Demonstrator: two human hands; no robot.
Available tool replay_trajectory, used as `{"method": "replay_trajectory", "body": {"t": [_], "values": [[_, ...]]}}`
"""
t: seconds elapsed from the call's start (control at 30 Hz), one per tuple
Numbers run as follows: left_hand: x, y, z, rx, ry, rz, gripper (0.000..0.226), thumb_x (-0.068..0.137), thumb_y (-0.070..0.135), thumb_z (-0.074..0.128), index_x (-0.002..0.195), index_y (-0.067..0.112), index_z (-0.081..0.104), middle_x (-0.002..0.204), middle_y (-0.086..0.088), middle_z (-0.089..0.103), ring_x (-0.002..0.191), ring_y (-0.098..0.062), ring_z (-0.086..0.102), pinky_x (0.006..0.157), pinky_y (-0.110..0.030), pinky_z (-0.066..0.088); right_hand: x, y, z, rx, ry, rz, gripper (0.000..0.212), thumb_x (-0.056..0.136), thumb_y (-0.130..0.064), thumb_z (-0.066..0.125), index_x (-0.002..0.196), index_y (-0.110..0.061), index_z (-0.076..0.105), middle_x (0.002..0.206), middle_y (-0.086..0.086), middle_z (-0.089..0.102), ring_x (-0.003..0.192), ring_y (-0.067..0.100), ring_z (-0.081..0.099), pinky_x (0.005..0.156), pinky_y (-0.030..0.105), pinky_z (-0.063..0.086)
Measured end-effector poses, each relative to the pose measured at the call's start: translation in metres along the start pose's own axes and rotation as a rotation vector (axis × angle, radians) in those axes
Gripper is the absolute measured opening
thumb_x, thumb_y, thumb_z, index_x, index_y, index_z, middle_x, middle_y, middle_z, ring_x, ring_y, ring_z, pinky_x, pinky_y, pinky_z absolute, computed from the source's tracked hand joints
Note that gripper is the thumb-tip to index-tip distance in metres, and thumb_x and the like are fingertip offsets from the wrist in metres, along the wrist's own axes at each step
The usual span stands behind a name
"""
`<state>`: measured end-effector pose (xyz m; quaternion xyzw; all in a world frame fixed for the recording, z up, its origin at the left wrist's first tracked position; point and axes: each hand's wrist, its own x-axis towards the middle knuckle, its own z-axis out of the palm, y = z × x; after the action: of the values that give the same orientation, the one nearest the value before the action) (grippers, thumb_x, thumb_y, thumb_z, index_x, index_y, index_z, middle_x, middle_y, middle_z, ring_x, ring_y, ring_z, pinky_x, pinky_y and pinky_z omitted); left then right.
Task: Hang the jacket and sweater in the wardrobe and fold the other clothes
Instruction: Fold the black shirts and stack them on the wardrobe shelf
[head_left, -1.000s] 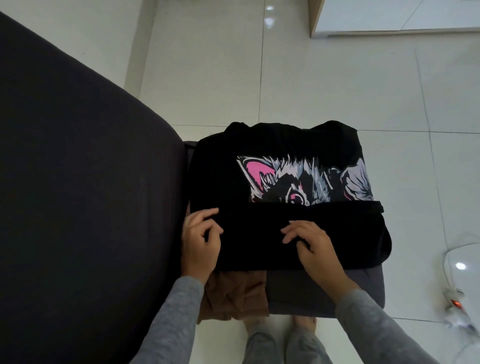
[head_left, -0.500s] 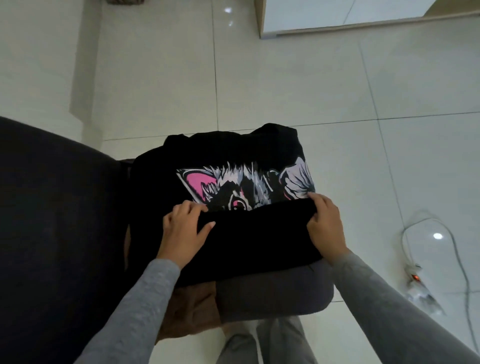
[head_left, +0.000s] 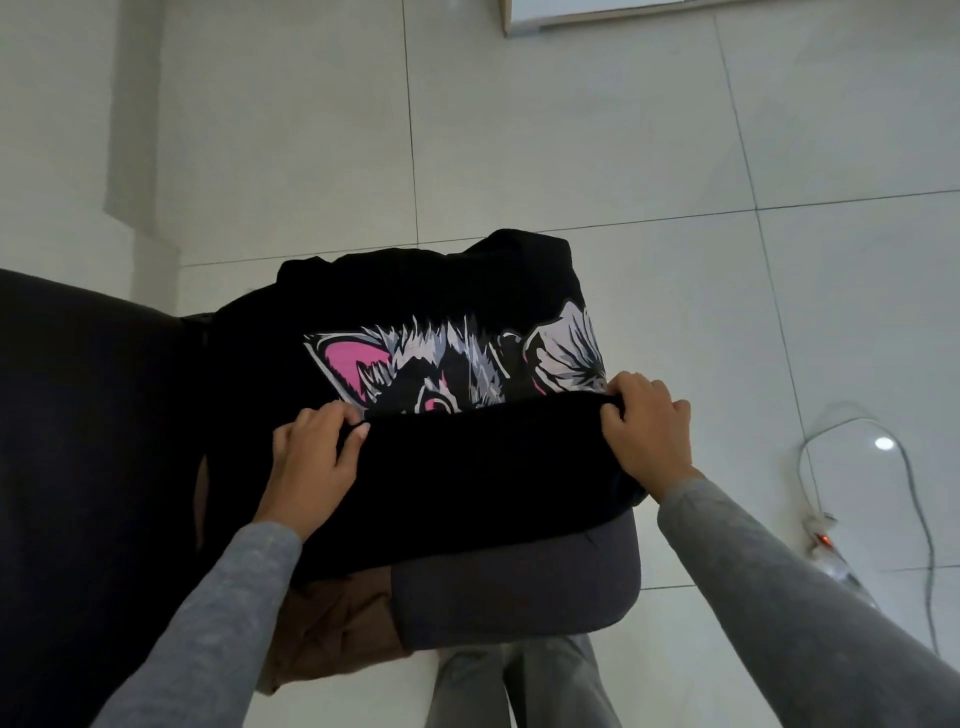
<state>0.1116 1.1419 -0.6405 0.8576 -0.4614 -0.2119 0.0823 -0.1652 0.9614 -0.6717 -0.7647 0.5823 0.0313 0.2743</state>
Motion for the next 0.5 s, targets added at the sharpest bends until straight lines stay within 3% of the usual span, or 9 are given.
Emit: {"method": "replay_trajectory", "body": {"t": [0.1, 0.17, 0.33, 0.5], "values": [[0.005, 0.0, 0.0, 0.023, -0.028, 0.043, 0.014, 0.091, 0.037, 0.056, 0.09, 0.023, 0.053, 0.091, 0.014, 0.054, 0.093, -0.01, 0.045, 0.086, -0.027, 0.02, 0.004, 0.007, 0.003, -0.046, -0.036, 0.066, 0.018, 0.08, -0.009, 0.045, 0.095, -0.016, 0.054, 0.097, -0.003, 0.059, 0.099, 0.024, 0.042, 0.081, 0.036, 0.023], [0.008, -0.001, 0.001, 0.076, -0.008, 0.072, 0.013, 0.091, 0.036, 0.057, 0.09, 0.023, 0.056, 0.09, 0.013, 0.054, 0.094, -0.013, 0.048, 0.083, -0.028, 0.019, 0.005, 0.01, 0.005, -0.057, -0.026, 0.108, 0.025, 0.078, -0.005, 0.044, 0.098, -0.016, 0.056, 0.094, -0.003, 0.059, 0.101, 0.025, 0.042, 0.08, 0.036, 0.022], [0.004, 0.002, 0.011, 0.138, 0.056, 0.018, 0.033, 0.088, 0.045, 0.034, 0.091, 0.021, 0.056, 0.09, 0.007, 0.056, 0.092, -0.019, 0.051, 0.082, -0.035, 0.024, 0.015, 0.016, 0.006, -0.028, 0.056, 0.274, 0.029, 0.084, -0.004, 0.039, 0.105, -0.012, 0.057, 0.106, 0.006, 0.06, 0.104, 0.029, 0.043, 0.082, 0.038, 0.026], [-0.005, 0.033, 0.02, 0.037, 0.258, -0.056, 0.029, 0.084, 0.044, 0.048, 0.095, 0.018, 0.058, 0.1, 0.001, 0.054, 0.099, -0.017, 0.044, 0.088, -0.037, 0.025, 0.016, 0.015, 0.012, 0.2, 0.159, 0.397, 0.033, 0.092, -0.008, 0.041, 0.123, -0.01, 0.05, 0.13, 0.011, 0.045, 0.117, 0.032, 0.041, 0.091, 0.045, 0.034]]}}
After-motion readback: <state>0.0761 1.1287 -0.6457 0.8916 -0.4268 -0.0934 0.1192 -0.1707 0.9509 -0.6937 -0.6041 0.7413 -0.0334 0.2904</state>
